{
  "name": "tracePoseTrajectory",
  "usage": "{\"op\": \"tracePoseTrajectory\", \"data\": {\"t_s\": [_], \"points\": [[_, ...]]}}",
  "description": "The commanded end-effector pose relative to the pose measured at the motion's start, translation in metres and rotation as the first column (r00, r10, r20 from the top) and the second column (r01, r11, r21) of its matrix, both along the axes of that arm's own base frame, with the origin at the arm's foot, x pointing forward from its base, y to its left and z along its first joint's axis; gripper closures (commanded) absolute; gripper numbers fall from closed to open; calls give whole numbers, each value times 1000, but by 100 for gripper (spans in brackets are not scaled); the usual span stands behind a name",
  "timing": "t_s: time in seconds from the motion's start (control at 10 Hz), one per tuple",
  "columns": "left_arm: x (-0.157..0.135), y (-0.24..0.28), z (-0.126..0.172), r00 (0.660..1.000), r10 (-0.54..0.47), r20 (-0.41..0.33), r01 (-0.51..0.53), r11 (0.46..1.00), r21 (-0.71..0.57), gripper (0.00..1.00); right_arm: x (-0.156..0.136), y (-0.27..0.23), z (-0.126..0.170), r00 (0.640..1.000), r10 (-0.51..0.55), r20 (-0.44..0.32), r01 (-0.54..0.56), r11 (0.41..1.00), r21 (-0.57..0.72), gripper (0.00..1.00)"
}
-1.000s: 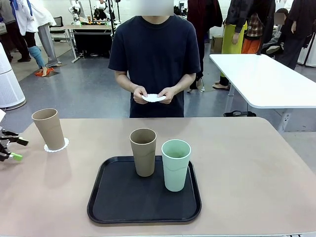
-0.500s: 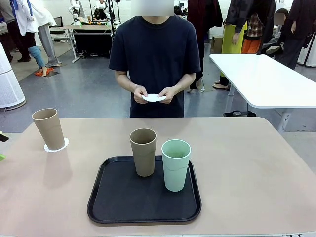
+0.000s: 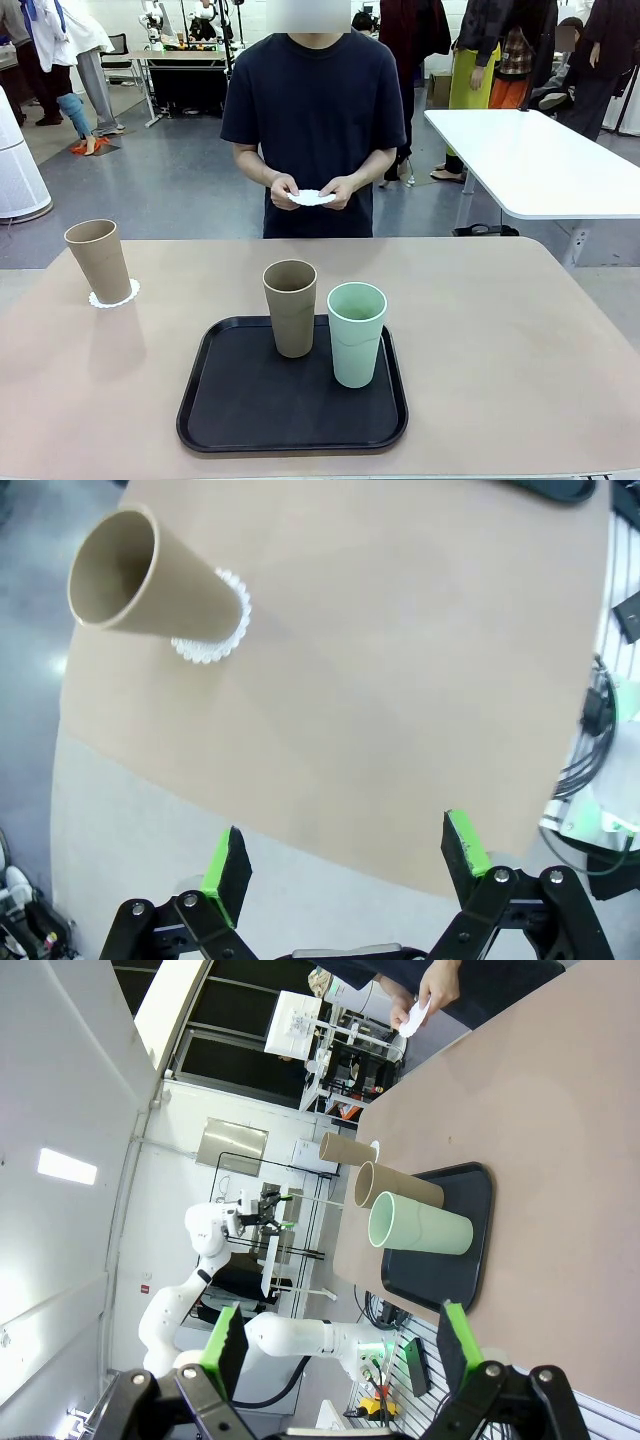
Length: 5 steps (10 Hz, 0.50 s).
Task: Place coasters on the table and set cups on them.
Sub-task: Pick up one Reusable plastic cup and place it on a coaster set by the human.
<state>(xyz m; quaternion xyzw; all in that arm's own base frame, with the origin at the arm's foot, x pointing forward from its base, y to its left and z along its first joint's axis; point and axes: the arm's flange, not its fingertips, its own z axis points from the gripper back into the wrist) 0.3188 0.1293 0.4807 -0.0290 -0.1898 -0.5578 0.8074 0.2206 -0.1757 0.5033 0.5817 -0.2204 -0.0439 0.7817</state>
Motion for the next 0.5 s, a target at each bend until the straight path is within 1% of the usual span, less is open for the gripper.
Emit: {"op": "tracePoseTrajectory", "data": {"t_s": [0.0, 0.1, 0.4], "points": [[-32, -4, 2, 997, -68, 42, 69, 997, -41, 0, 2, 2, 0, 1000, -12, 3, 12, 1000, 10, 0], [0, 0, 0, 1000, 0, 0, 0, 1000, 0, 0, 2, 2, 0, 1000, -12, 3, 12, 1000, 10, 0], [0, 0, 0, 1000, 0, 0, 0, 1000, 0, 0, 2, 2, 0, 1000, -12, 3, 12, 1000, 10, 0]]}}
